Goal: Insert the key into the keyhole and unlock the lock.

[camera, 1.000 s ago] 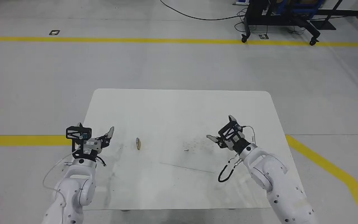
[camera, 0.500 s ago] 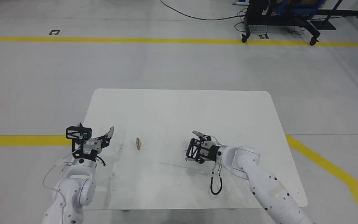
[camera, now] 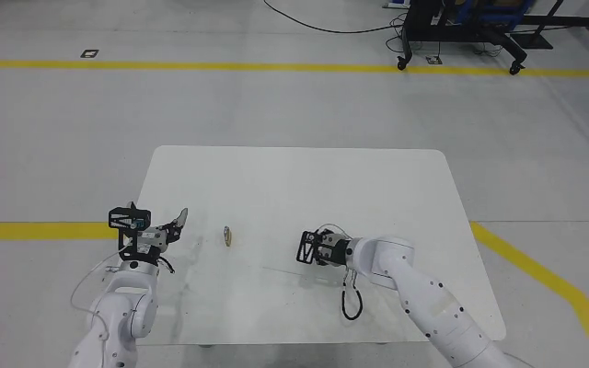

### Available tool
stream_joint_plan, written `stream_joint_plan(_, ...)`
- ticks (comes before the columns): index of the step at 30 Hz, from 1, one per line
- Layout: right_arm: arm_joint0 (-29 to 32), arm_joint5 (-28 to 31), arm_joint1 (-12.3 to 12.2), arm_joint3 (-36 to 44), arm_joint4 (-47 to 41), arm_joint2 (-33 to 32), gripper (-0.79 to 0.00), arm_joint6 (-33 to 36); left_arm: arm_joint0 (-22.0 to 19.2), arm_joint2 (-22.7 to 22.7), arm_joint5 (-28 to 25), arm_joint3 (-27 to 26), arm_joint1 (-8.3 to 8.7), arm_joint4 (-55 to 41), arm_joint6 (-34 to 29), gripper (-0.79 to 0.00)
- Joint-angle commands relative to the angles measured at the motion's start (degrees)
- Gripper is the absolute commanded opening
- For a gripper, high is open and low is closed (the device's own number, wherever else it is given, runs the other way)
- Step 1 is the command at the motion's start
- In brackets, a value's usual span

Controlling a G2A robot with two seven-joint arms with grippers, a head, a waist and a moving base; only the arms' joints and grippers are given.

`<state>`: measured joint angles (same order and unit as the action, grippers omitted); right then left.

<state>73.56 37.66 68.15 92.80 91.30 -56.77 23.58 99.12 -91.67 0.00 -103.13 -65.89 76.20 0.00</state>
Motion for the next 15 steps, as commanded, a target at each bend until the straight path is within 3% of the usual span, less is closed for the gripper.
stream_joint_plan(1,-0.26,-0.05,0.05,-0.11,-0.01,0.29,-0.785,0.46,0.00,0.00,0.00,0.00,0.00,0.00,0.00,0.000)
stream_joint_plan(15,0.77,1.81,-0.66,1.24,1.16,-0.38,-0.785,-2.32,0.00,0.00,0.00,0.00,0.00,0.00,0.00,0.000)
